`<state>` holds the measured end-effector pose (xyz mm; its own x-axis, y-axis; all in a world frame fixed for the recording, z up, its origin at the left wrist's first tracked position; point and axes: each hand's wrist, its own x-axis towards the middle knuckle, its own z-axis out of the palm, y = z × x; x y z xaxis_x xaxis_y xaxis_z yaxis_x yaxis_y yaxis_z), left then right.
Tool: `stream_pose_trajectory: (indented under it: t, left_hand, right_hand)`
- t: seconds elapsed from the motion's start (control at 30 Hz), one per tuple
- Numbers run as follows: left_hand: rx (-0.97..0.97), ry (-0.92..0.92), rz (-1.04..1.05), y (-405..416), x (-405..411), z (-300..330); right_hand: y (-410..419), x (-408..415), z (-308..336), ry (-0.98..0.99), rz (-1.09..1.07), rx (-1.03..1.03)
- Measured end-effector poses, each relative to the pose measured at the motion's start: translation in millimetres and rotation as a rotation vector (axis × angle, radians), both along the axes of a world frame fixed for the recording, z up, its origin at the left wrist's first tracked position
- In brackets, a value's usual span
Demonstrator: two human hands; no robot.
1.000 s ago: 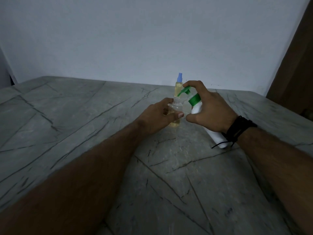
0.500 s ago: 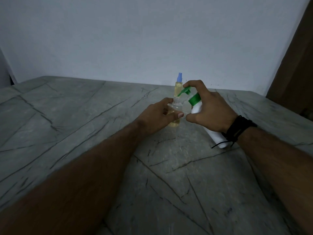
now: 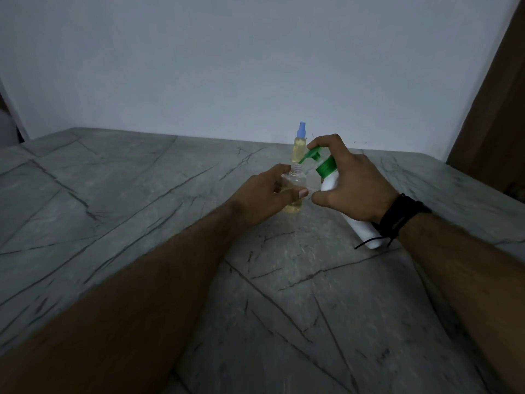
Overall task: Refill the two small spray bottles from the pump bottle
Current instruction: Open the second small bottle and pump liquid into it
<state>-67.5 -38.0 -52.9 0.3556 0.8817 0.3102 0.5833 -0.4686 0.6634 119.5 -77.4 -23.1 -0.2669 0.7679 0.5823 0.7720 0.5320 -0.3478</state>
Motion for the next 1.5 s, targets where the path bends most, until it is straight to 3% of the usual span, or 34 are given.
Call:
stream_pose_trajectory:
  t: [1.5]
  left_hand:
    - [0.020,0.002,0.007,1.8,0.3,-0.1]
  right_hand:
    - [0.8,0.3,0.0,0.004,0.004,0.000]
